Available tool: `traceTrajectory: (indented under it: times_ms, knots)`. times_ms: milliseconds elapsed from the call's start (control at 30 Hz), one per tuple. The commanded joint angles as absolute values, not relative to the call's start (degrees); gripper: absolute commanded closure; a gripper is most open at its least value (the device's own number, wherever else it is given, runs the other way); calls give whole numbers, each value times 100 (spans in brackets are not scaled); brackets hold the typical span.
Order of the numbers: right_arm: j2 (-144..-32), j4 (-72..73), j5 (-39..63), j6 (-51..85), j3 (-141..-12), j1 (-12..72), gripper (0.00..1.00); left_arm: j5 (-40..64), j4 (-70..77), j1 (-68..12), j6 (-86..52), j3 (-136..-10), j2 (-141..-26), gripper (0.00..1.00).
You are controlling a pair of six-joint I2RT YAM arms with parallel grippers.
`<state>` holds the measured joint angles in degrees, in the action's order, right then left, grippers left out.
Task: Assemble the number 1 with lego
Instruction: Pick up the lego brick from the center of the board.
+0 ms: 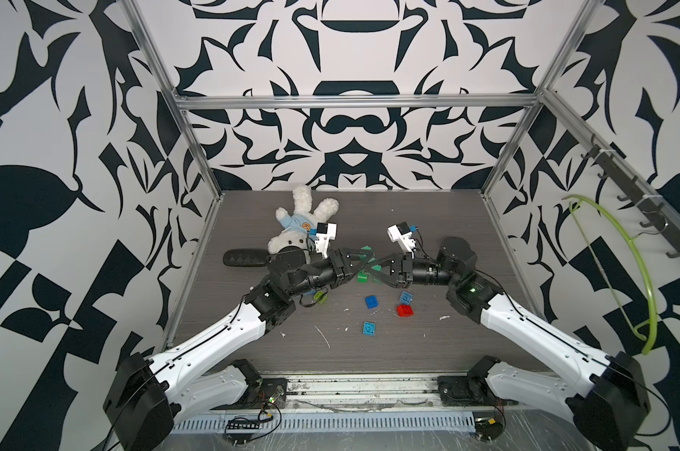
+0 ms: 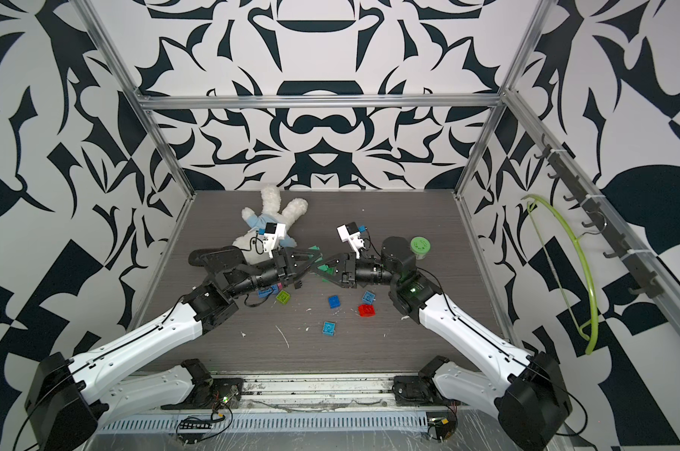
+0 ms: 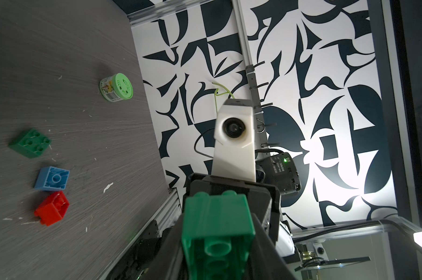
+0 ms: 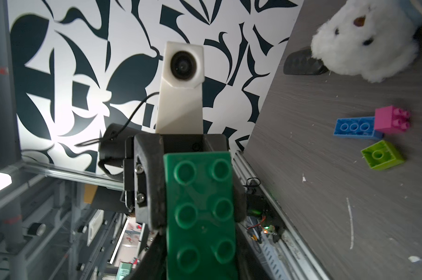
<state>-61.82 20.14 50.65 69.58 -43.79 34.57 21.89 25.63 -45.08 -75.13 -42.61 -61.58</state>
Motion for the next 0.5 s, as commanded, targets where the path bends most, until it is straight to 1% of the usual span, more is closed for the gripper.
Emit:
traceTrajectory:
  times_ms: [0,33,67,100,133,167,200,233,267,300,333,367,400,467]
  knots:
    - [-6108,2404,5133,6861,-4543,3513,78,2448,2871,-4535,-7620,-4326,-6174,84]
    - [-6104,2404,5151,6820,-4551,3520,83,2453,2866,-4535,-7611,-4321,-6172,84]
    - [-6099,2382,5163,6750,-4561,3516,89,2462,2863,-4535,-7597,-4317,-6170,81]
    - [-6079,2289,5170,6631,-4582,3516,94,2453,2836,-4535,-7569,-4316,-6147,76]
    - [-6061,2122,5180,6459,-4608,3516,98,2407,2770,-4535,-7513,-4311,-6116,67]
    - [-6024,1788,5168,6173,-4663,3517,100,2286,2620,-4533,-7428,-4308,-6063,51]
    - [-5973,1307,5153,5715,-4763,3516,100,2078,2366,-4535,-7322,-4295,-5979,39]
    - [-5926,734,5086,5170,-4885,3517,100,1798,2052,-4535,-7222,-4284,-5872,30]
    - [-5867,-212,4761,4398,-5095,3516,100,1347,1592,-4535,-7114,-4272,-5730,17]
    - [-5808,-1140,4271,3649,-5276,3556,100,843,978,-4530,-7054,-4290,-5599,8]
    - [-5765,-1612,3940,3053,-5335,3564,100,367,429,-4522,-7058,-4326,-5494,3]
    - [-5712,-1933,3556,2515,-5294,3576,100,-150,-197,-4498,-7134,-4367,-5399,2]
    - [-5679,-2109,3194,2007,-5215,3586,100,-554,-755,-4449,-7326,-4362,-5308,2]
    - [-5755,-2273,2784,1180,-5114,3618,100,-932,-1419,-4301,-7855,-4204,-5153,2]
